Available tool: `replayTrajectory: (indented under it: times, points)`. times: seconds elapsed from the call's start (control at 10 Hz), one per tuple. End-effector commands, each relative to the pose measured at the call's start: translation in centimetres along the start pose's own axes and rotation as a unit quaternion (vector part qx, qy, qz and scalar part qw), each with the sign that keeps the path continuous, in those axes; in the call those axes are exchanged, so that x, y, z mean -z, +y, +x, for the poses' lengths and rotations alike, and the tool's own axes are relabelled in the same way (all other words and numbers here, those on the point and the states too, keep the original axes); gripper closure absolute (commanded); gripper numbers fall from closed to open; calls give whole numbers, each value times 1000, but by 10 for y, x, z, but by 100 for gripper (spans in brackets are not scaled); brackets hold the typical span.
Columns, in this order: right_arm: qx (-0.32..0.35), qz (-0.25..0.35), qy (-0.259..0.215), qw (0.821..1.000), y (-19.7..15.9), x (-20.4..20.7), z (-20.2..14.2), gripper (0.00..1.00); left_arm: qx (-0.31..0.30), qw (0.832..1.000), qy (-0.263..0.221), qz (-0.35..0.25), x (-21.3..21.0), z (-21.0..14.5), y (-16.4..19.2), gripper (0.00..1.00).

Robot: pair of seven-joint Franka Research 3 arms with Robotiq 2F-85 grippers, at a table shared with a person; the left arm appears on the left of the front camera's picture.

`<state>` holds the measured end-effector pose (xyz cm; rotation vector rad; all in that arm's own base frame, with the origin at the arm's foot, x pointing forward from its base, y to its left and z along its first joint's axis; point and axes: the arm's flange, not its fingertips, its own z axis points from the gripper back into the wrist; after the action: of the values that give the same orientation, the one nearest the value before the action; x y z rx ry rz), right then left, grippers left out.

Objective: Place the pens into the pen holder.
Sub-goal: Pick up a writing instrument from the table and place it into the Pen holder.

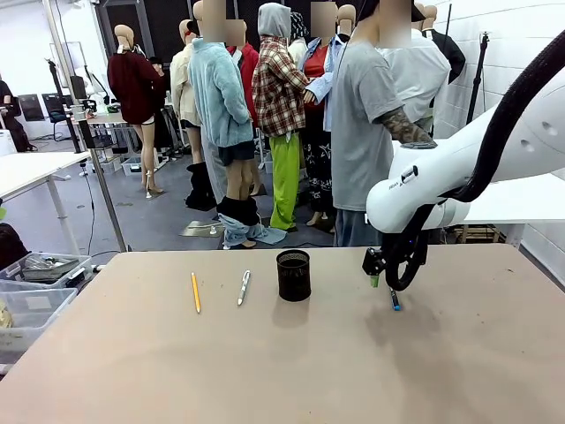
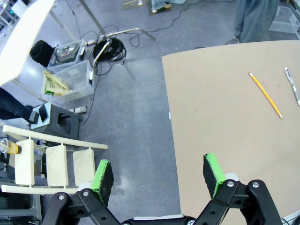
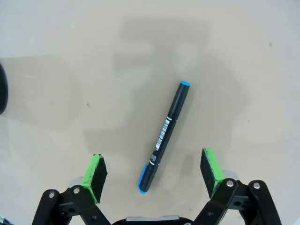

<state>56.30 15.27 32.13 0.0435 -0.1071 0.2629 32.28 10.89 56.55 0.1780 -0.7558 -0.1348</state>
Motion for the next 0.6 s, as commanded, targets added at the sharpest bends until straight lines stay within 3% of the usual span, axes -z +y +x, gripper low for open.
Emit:
replayTrajectory:
  times: [0.0, 0.4, 0.5]
  points:
    - [33, -23, 15, 999, 3, 3, 11, 0, -7, 1000, -5, 2, 1, 1, 0, 0]
    - [46, -19, 40, 998, -5, 23, 19, 0, -7, 1000, -5, 2, 1, 1, 0, 0]
    - [44, -19, 43, 998, -5, 27, 21, 15, -7, 1000, -5, 2, 1, 1, 0, 0]
